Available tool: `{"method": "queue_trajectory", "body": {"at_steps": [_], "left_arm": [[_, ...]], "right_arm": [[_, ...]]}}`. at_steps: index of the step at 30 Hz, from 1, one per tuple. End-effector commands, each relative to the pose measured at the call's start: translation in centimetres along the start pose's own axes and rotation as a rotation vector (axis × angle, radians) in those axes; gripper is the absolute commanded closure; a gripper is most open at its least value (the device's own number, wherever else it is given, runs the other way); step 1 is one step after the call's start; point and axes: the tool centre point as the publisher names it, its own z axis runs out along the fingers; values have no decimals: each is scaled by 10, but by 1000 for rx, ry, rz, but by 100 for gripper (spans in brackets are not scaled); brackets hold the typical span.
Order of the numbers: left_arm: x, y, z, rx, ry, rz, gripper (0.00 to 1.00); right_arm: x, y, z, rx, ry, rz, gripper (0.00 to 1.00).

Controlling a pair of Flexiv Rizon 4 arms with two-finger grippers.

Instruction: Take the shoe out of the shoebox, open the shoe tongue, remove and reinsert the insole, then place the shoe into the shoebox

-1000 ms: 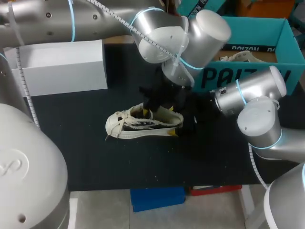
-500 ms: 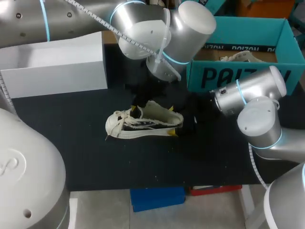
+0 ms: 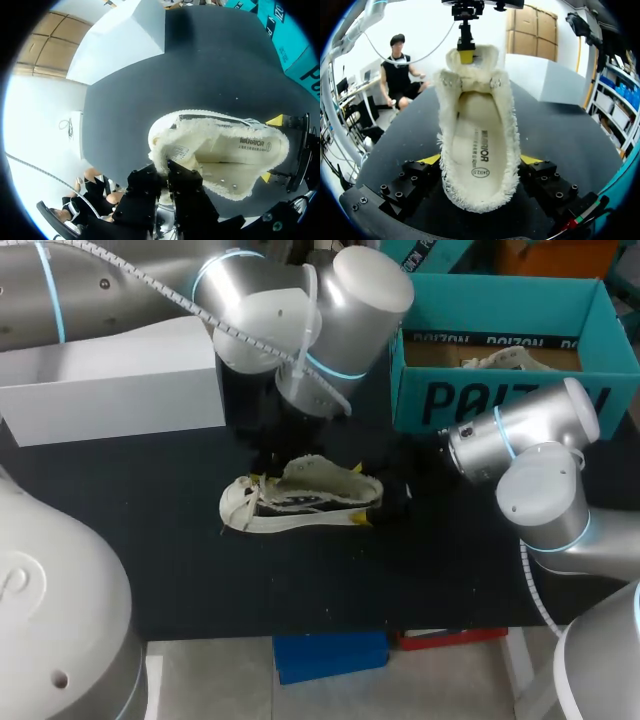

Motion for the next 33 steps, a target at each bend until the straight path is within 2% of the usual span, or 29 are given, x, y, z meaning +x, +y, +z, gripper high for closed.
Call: {"method": "queue_trajectory", "body": {"at_steps": [1, 10, 24, 33], "left_arm": [[-11, 0, 4, -13, 33, -22, 0], [-29, -1, 2, -8, 50, -76, 0], [-44, 3, 27, -72, 37, -145, 0], [-42, 8, 50, -123, 22, -147, 0]], "right_arm": [[0, -1, 0, 0, -1, 2, 100], [0, -1, 0, 0, -1, 2, 100], [0, -1, 0, 0, -1, 2, 100], [0, -1, 0, 0, -1, 2, 100]]}}
